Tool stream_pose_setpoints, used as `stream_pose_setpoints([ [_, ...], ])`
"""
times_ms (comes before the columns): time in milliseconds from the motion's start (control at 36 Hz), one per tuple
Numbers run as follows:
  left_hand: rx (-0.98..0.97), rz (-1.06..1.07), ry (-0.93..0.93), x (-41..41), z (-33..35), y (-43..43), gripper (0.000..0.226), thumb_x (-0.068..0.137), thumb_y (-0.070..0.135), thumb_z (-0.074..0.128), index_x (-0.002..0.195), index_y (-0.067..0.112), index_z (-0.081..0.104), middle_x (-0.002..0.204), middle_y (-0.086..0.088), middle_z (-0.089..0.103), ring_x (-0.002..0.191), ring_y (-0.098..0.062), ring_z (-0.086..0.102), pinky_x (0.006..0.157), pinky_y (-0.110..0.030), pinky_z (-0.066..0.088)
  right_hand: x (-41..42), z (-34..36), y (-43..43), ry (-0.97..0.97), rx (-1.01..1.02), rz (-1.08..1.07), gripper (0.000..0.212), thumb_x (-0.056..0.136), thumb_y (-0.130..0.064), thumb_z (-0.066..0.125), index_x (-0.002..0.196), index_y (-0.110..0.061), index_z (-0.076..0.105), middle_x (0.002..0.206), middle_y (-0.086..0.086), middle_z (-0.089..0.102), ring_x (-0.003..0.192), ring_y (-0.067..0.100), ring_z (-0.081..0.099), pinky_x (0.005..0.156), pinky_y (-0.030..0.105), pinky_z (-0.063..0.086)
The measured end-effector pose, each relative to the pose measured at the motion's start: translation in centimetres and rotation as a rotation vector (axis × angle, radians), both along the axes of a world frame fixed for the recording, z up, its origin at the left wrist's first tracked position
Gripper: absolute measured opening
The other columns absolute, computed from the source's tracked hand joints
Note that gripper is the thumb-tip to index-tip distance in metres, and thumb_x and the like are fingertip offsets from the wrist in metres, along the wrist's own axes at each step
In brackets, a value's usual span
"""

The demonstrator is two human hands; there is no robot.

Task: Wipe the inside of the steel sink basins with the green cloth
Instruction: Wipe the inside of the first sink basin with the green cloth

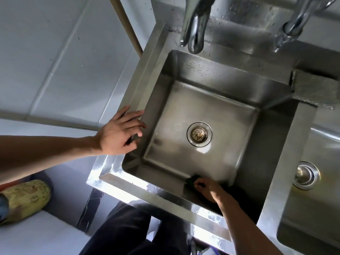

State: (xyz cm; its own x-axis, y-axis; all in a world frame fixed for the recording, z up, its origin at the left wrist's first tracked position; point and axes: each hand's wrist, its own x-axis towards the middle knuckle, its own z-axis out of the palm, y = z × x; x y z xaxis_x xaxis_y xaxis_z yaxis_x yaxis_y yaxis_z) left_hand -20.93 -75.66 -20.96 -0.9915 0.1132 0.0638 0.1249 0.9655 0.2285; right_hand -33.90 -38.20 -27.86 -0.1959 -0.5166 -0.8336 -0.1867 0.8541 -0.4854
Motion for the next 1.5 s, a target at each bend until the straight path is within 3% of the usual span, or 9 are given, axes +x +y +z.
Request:
stream_pose_setpoints([
  [56, -0.005, 0.004, -0.004, 0.0, 0.0, 0.0, 0.012, 0.08, 0.025, 0.072, 0.089, 0.018, 0.073, 0.12, 0.002, 0.073, 0.147, -0.028, 0.046, 0.123, -0.06, 0.029, -0.4, 0.1, -0.7, -0.005, 0.015, 0.059, 0.019, 0.098, -0.019, 0.057, 0.113, -0.018, 0.068, 0.118, 0.0, 0.064, 0.111, 0.018, 0.059, 0.09, 0.02, 0.037],
  [167, -0.001, 0.005, -0.001, -0.1, 0.1, 0.1, 0.011, 0.08, 0.024, 0.075, 0.088, 0.017, 0.073, 0.118, 0.001, 0.074, 0.147, -0.028, 0.047, 0.123, -0.061, 0.03, -0.5, 0.9, -1.3, -0.179, -0.084, 0.008, 0.011, 0.094, -0.015, 0.066, 0.095, -0.025, 0.068, 0.087, -0.01, 0.062, 0.072, -0.002, 0.054, 0.072, 0.014, 0.042],
  [333, 0.008, 0.005, -0.016, -0.2, 0.4, 0.2, 0.009, 0.083, 0.026, 0.07, 0.088, 0.018, 0.072, 0.119, 0.001, 0.074, 0.148, -0.028, 0.046, 0.123, -0.06, 0.03, -0.4, 0.1, -0.3, -0.171, -0.135, -0.051, 0.024, 0.093, -0.022, 0.068, 0.094, -0.046, 0.069, 0.102, 0.0, 0.069, 0.091, 0.012, 0.061, 0.084, 0.024, 0.043],
  [444, 0.001, 0.018, -0.014, -0.1, 0.4, 0.3, 0.009, 0.082, 0.026, 0.072, 0.088, 0.019, 0.072, 0.118, 0.002, 0.074, 0.147, -0.027, 0.047, 0.124, -0.059, 0.029, -1.0, -2.3, -0.8, 0.019, 0.003, 0.145, 0.029, 0.098, -0.026, 0.058, 0.126, -0.021, 0.065, 0.134, 0.001, 0.06, 0.123, 0.02, 0.054, 0.099, 0.021, 0.035],
  [778, 0.02, -0.005, -0.024, -0.2, 0.4, 0.2, 0.013, 0.087, 0.029, 0.066, 0.088, 0.019, 0.073, 0.118, 0.001, 0.075, 0.146, -0.028, 0.048, 0.123, -0.059, 0.03, -1.1, 3.6, 2.1, -0.195, -0.113, -0.011, 0.021, 0.096, -0.023, 0.062, 0.103, -0.04, 0.07, 0.107, -0.027, 0.065, 0.104, -0.008, 0.058, 0.091, 0.006, 0.04],
  [917, 0.011, -0.008, -0.013, -0.2, 0.6, 0.2, 0.011, 0.084, 0.027, 0.067, 0.087, 0.018, 0.072, 0.117, 0.001, 0.074, 0.146, -0.029, 0.048, 0.122, -0.06, 0.031, -1.0, 2.0, 2.7, -0.052, -0.04, -0.022, 0.021, 0.096, -0.022, 0.063, 0.115, -0.023, 0.07, 0.121, 0.0, 0.067, 0.112, 0.013, 0.061, 0.103, 0.025, 0.042],
  [1139, 0.018, -0.024, -0.012, -0.2, 0.4, 0.0, 0.013, 0.084, 0.028, 0.066, 0.088, 0.018, 0.073, 0.117, 0.0, 0.074, 0.146, -0.03, 0.048, 0.123, -0.061, 0.03, -1.2, 7.7, 3.1, -0.253, -0.118, -0.106, 0.011, 0.095, -0.026, 0.064, 0.101, -0.033, 0.07, 0.1, -0.013, 0.07, 0.084, -0.001, 0.061, 0.075, 0.021, 0.046],
  [1278, 0.025, -0.026, -0.011, -0.1, 0.3, -0.1, 0.01, 0.081, 0.026, 0.071, 0.087, 0.019, 0.073, 0.118, 0.0, 0.074, 0.146, -0.03, 0.048, 0.123, -0.061, 0.03, -1.7, 4.6, 3.1, -0.176, -0.065, -0.033, 0.015, 0.092, -0.037, 0.066, 0.102, -0.047, 0.063, 0.114, -0.019, 0.067, 0.106, -0.001, 0.061, 0.102, 0.024, 0.044],
  [1500, 0.02, -0.006, -0.024, -0.2, 0.6, 0.1, 0.009, 0.081, 0.026, 0.071, 0.088, 0.019, 0.073, 0.118, 0.002, 0.074, 0.147, -0.027, 0.047, 0.125, -0.056, 0.028, -1.0, -0.7, 1.9, -0.029, 0.057, 0.039, 0.033, 0.098, -0.021, 0.06, 0.13, -0.016, 0.061, 0.135, 0.004, 0.059, 0.124, 0.019, 0.054, 0.103, 0.017, 0.033],
])
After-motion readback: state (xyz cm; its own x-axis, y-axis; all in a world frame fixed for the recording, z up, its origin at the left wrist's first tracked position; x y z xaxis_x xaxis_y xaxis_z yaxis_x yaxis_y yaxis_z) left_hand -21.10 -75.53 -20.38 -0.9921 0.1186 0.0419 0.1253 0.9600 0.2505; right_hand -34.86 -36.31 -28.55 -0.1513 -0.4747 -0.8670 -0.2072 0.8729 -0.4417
